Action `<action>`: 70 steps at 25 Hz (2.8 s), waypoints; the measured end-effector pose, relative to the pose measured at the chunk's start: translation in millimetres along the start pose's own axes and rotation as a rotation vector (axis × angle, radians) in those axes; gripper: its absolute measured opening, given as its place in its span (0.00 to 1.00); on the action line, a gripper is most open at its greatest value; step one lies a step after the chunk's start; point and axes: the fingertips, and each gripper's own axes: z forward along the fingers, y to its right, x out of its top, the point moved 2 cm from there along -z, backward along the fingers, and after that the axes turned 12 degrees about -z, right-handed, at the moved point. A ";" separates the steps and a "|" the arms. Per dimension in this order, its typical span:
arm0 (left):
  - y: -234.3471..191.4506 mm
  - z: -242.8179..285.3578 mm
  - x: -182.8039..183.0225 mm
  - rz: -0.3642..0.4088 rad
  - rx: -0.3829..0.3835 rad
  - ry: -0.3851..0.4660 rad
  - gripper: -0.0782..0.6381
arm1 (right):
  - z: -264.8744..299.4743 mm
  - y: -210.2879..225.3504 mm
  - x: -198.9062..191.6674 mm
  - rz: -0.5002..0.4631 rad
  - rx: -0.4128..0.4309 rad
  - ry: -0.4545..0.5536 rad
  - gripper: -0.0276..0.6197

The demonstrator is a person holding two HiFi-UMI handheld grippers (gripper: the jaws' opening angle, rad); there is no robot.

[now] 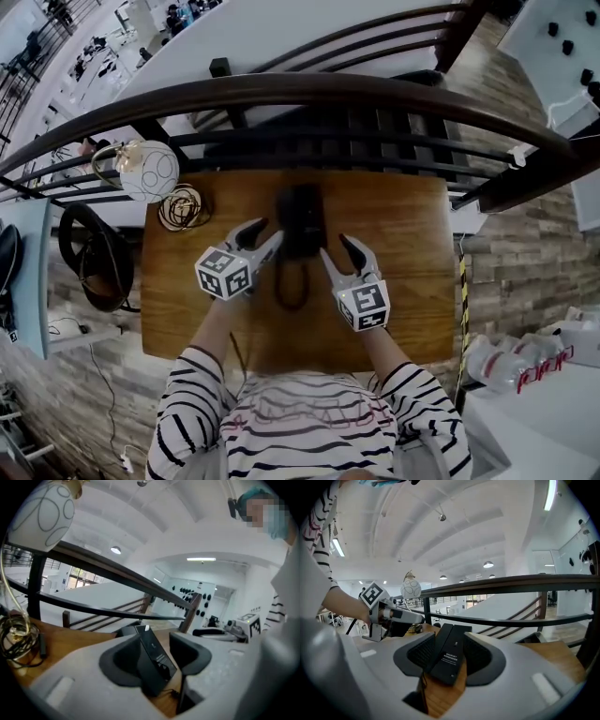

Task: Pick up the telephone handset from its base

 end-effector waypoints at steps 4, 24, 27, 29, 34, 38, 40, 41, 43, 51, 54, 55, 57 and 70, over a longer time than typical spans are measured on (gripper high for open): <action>-19.9 19.5 -14.7 -0.046 0.003 -0.063 0.38 | 20.4 0.8 -14.3 -0.011 0.005 -0.031 0.31; -70.4 50.4 -60.9 -0.291 0.008 -0.103 0.40 | 79.7 -7.9 -69.9 -0.103 0.035 -0.173 0.31; -73.4 55.2 -61.3 -0.324 -0.007 -0.088 0.40 | 85.4 -6.2 -70.7 -0.119 0.035 -0.174 0.32; -73.6 58.8 -61.4 -0.341 -0.016 -0.079 0.40 | 88.1 -5.6 -71.9 -0.124 0.039 -0.175 0.32; -72.3 65.5 -59.0 -0.383 -0.043 -0.065 0.38 | 94.4 -2.9 -79.3 -0.139 0.037 -0.196 0.33; -76.2 65.4 -57.9 -0.402 -0.040 -0.065 0.29 | 95.4 -4.0 -77.4 -0.193 0.033 -0.202 0.33; -77.3 64.8 -57.4 -0.414 -0.044 -0.067 0.28 | 96.7 -6.3 -78.1 -0.227 0.036 -0.210 0.35; -77.6 64.7 -57.3 -0.424 -0.046 -0.066 0.27 | 96.9 -6.8 -78.8 -0.239 0.038 -0.213 0.35; -78.0 64.8 -57.1 -0.453 -0.049 -0.062 0.26 | 96.7 -6.6 -79.6 -0.251 0.038 -0.217 0.35; -76.6 60.9 -55.4 -0.561 -0.074 -0.047 0.22 | 96.9 -6.9 -80.2 -0.258 0.041 -0.212 0.35; -74.6 60.0 -54.1 -0.585 -0.094 -0.044 0.21 | 96.9 -6.1 -81.5 -0.257 0.040 -0.209 0.35; -73.8 59.3 -54.3 -0.587 -0.094 -0.045 0.21 | 96.7 -6.6 -81.6 -0.255 0.041 -0.208 0.35; -73.7 56.9 -55.0 -0.590 -0.089 -0.047 0.21 | 96.2 -7.9 -81.2 -0.249 0.043 -0.207 0.35; -69.3 53.2 -56.1 -0.615 -0.119 -0.046 0.20 | 93.2 -7.0 -80.6 -0.228 0.049 -0.205 0.35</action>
